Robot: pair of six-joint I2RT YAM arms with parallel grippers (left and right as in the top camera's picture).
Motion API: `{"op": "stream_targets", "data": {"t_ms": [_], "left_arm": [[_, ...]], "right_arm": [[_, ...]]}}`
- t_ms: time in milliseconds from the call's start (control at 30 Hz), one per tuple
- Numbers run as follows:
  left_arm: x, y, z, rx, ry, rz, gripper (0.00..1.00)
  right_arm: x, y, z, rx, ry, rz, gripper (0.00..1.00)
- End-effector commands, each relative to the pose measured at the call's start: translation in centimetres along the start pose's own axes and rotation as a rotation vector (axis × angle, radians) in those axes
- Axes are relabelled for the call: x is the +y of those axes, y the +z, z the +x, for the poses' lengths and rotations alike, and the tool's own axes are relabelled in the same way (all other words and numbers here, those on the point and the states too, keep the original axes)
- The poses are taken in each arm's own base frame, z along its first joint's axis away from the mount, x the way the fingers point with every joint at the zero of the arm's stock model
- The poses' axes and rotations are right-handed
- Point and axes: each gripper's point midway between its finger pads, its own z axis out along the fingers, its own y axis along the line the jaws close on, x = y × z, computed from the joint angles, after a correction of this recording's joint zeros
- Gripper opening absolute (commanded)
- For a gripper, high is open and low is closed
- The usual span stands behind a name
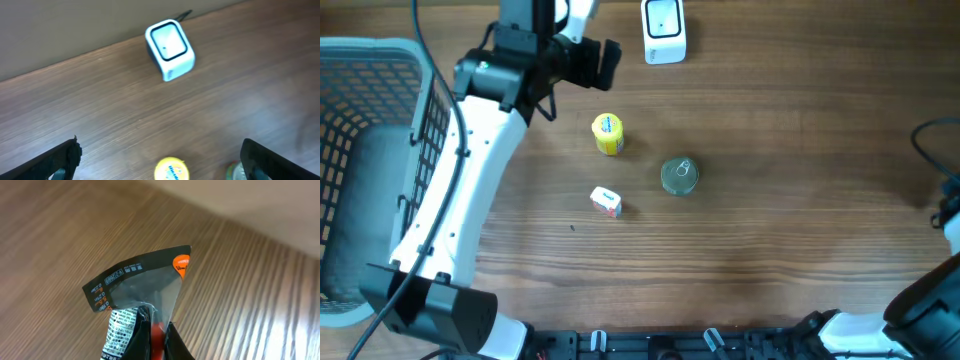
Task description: Scan the item barcode
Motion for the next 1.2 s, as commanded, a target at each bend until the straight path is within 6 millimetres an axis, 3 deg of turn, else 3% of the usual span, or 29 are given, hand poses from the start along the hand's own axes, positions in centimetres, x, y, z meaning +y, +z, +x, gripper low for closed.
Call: {"op": "stream_targets", "data": {"t_ms": [0, 67, 100, 133, 167, 200, 233, 367, 467, 500, 533, 633, 667, 700, 733, 767, 833, 900, 967, 1033, 1100, 1167], "left_arm": [[-2.3, 0.4, 0.2, 0.008, 0.017, 0.051, 1.0], [-2.9, 0.4, 0.2, 0.01, 0.025, 0.06, 1.0], [-3.0, 0.4, 0.3, 0.012, 0.026, 0.061, 1.0], [-2.9, 0.4, 0.5, 0.021, 0.025, 0.058, 1.0], [-2.9, 0.4, 0.7, 0.029, 0.024, 0.058, 1.0], [-2.9, 0.4, 0.9, 0.038, 0.023, 0.059, 1.0], [-2.9, 0.3, 0.8, 0.035, 0.024, 0.059, 1.0], [-1.7, -2.2, -0.8, -0.038, 0.029, -0.024, 1.0], [1.1, -6.3, -2.4, -0.128, -0.046, -0.148, 1.0], [3.1, -8.8, -2.7, -0.171, -0.123, -0.213, 1.0], [4.2, -10.5, -2.7, -0.196, -0.165, -0.236, 1.0], [6.9, -14.5, -1.9, -0.236, -0.269, -0.299, 1.0], [7.7, -15.8, -1.2, -0.234, -0.3, -0.325, 1.0], [8.4, -17.0, 0.0, -0.214, -0.321, -0.349, 1.0], [8.9, -17.8, 1.4, -0.185, -0.376, -0.366, 1.0], [9.0, -18.3, 2.5, -0.162, -0.427, -0.368, 1.0], [8.5, -19.4, 2.1, -0.193, -0.404, -0.337, 1.0], [8.8, -21.8, -1.3, -0.358, -0.33, -0.353, 1.0], [9.6, -26.5, -6.5, -0.631, -0.259, -0.399, 1.0], [10.8, -30.3, -9.6, -0.826, -0.233, -0.454, 1.0], [12.4, -31.2, -9.2, -0.832, -0.253, -0.526, 1.0], [13.2, -31.0, -6.8, -0.715, -0.18, -0.627, 1.0]], "right_arm": [[-0.8, 2.1, 0.8, 0.023, 0.013, -0.005, 0.11], [-0.8, 3.4, 2.4, 0.063, 0.014, 0.0, 0.16], [-0.6, 3.7, 3.0, 0.079, 0.018, -0.007, 0.24], [0.2, 3.9, 3.3, 0.088, 0.019, -0.05, 0.43], [0.6, 3.8, 3.1, 0.081, 0.022, -0.077, 0.51], [1.4, 3.3, 2.6, 0.073, 0.024, -0.122, 0.9], [1.6, 2.8, 2.1, 0.066, 0.026, -0.139, 1.0], [4.5, -1.6, -1.1, -0.006, 0.025, -0.237, 1.0], [9.2, -6.0, -1.7, -0.024, -0.025, -0.341, 1.0], [12.7, -8.3, -0.3, 0.011, -0.069, -0.413, 1.0], [14.9, -9.7, 1.2, 0.055, -0.083, -0.458, 1.0], [20.6, -13.8, 6.8, 0.232, -0.054, -0.557, 1.0], [23.1, -16.4, 9.9, 0.324, -0.05, -0.6, 1.0], [24.4, -18.0, 11.6, 0.372, -0.072, -0.638, 1.0], [27.4, -23.0, 15.9, 0.54, -0.144, -0.82, 1.0], [28.9, -26.9, 18.4, 0.664, -0.178, -0.948, 1.0], [30.0, -31.5, 21.6, 0.767, -0.269, -1.072, 1.0], [30.6, -33.2, 22.8, 0.773, -0.319, -1.113, 1.0], [29.6, -33.4, 24.4, 0.817, -0.339, -1.042, 1.0], [28.2, -32.2, 25.4, 0.823, -0.333, -0.91, 1.0], [27.5, -31.6, 25.6, 0.821, -0.324, -0.845, 1.0], [26.7, -30.7, 25.7, 0.821, -0.297, -0.769, 1.0]]}}
